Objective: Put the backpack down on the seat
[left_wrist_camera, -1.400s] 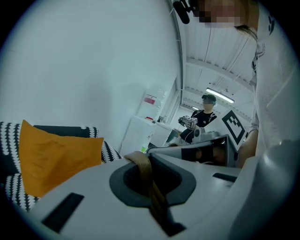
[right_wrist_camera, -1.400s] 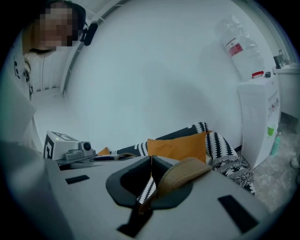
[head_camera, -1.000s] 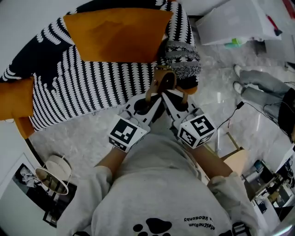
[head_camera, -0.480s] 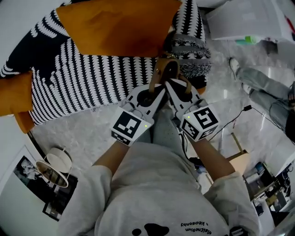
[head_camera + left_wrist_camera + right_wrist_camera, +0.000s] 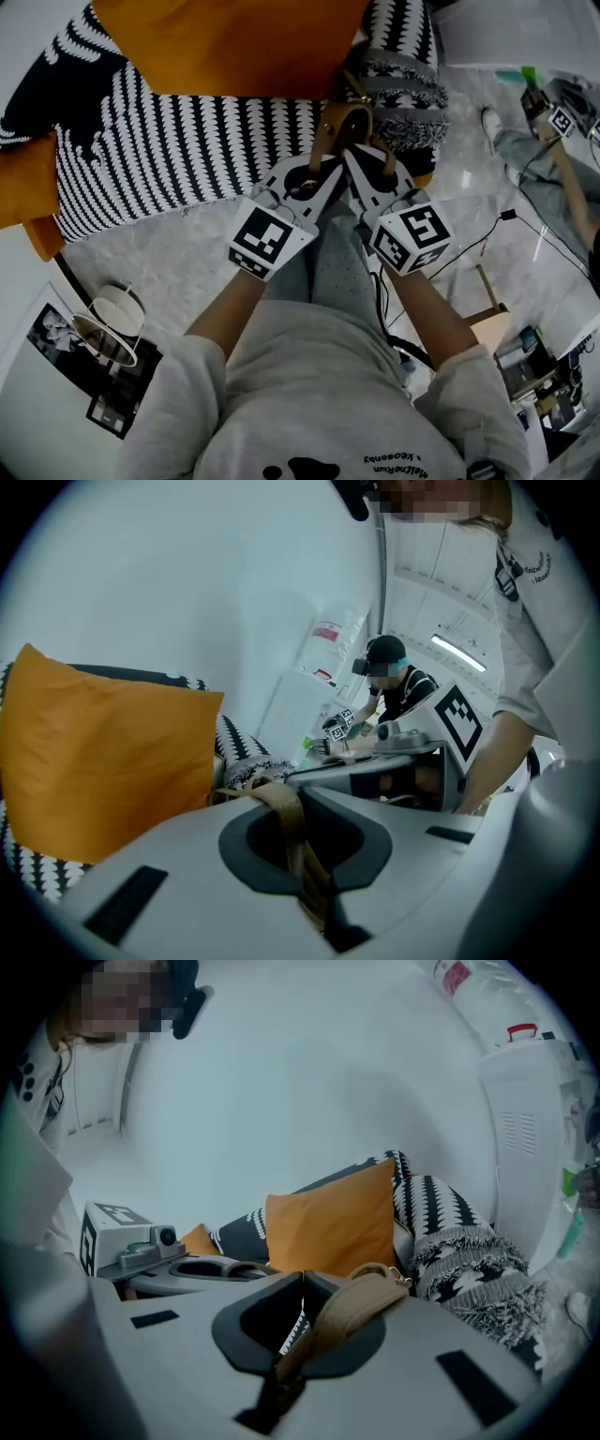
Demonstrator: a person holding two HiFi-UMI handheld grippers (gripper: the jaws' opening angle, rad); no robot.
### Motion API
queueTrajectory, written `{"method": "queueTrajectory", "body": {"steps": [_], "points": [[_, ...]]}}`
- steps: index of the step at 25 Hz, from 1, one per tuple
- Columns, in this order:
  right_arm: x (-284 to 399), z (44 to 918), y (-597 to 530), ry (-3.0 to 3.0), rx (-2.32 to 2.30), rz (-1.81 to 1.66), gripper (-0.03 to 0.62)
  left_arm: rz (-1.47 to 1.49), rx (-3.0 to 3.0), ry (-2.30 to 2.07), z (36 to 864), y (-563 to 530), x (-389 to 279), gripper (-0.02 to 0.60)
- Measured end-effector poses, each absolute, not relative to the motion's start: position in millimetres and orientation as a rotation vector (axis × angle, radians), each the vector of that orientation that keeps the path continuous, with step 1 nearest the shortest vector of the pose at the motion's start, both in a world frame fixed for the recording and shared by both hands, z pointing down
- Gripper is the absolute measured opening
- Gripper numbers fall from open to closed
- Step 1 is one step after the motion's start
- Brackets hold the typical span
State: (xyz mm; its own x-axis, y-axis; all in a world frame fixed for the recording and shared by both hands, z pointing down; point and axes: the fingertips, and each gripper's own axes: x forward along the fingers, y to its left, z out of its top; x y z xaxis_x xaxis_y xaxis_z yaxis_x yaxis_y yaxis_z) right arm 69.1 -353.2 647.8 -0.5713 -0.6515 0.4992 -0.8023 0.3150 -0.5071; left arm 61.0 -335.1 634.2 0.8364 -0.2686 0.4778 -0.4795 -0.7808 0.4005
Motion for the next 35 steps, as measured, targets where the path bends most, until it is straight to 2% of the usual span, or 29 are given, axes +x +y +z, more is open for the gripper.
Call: {"method": "queueTrajectory", "body": {"steps": [9, 22, 35], "points": [[76, 706, -356, -2.306, 1.286, 1.102, 0.032, 0.573, 2.417, -0.550, 693, -335, 68, 0.017], [87, 753, -370, -2.213, 1.177, 1.105, 0.032, 0.611, 2.413, -0.563, 730, -348, 80, 0.017], [88, 742, -382, -2.252, 1.137, 1.024, 0.032, 0.572, 2.405, -0.604, 720, -354, 84, 0.017]]}}
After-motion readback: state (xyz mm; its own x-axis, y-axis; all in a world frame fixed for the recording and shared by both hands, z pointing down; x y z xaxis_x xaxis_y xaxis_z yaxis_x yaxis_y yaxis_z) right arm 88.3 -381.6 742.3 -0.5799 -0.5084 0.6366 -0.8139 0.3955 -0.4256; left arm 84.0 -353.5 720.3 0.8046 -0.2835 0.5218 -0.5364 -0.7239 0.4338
